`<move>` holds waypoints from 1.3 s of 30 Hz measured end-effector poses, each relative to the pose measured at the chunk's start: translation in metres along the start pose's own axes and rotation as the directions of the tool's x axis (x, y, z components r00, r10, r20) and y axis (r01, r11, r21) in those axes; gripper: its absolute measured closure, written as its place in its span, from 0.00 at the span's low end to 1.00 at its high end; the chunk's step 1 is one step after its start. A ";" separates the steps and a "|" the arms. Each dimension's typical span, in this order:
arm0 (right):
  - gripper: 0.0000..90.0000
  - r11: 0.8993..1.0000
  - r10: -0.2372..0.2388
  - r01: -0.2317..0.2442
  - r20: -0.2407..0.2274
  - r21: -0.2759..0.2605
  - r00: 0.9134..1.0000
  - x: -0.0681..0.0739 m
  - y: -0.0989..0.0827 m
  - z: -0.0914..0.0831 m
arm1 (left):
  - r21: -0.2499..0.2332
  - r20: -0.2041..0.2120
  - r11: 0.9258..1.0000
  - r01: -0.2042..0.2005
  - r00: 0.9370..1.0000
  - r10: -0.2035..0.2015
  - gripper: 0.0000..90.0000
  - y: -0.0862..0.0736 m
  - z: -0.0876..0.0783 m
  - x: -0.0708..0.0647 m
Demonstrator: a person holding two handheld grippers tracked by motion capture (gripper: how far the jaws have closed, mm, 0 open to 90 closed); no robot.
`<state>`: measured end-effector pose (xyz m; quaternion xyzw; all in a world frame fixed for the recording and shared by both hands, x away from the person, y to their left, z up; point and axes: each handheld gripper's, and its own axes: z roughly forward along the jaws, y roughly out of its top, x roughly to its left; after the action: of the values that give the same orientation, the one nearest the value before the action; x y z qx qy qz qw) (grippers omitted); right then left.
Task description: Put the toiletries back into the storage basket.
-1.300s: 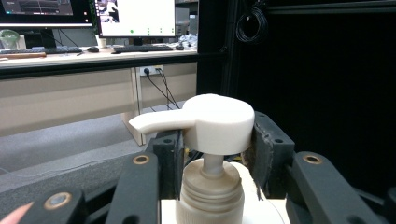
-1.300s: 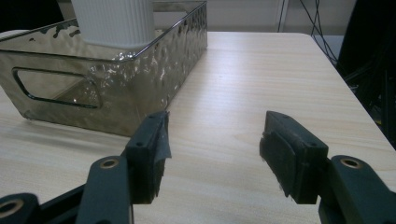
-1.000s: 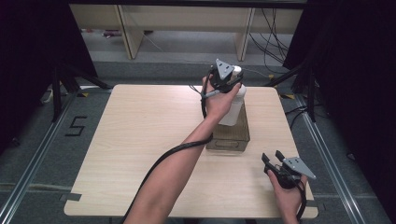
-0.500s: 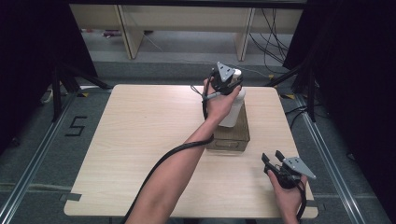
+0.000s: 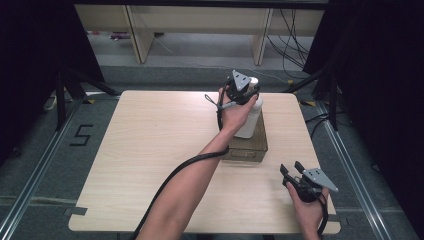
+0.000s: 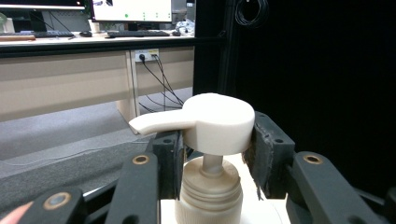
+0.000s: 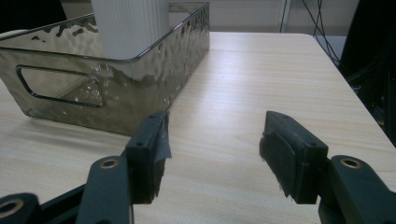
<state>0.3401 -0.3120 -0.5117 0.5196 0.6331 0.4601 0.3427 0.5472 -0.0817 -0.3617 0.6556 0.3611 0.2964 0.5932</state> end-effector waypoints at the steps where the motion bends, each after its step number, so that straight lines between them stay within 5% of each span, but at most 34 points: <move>1: 0.47 1.000 0.000 0.000 0.000 0.000 1.000 0.000 0.000 0.000 | 0.000 0.000 1.000 0.000 1.000 0.000 0.65 0.000 0.000 0.000; 14: 0.47 1.000 -0.013 0.013 0.009 -0.003 1.000 0.000 0.000 0.000 | 0.024 -0.002 1.000 -0.006 1.000 0.006 0.58 -0.001 -0.002 0.004; 22: 0.47 0.999 0.037 -0.037 0.002 0.005 0.999 0.005 -0.001 0.000 | 0.037 0.017 0.999 -0.003 1.000 0.002 0.48 -0.002 -0.011 0.007; 39: 0.46 1.000 0.016 -0.016 -0.003 -0.001 1.000 0.003 0.000 0.001 | 0.065 -0.004 0.998 0.001 1.000 0.000 0.40 -0.008 -0.024 0.008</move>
<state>0.3404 -0.3090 -0.5124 0.5238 0.6293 0.4638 0.3383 0.5314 -0.0611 -0.3672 0.6738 0.3720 0.2858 0.5709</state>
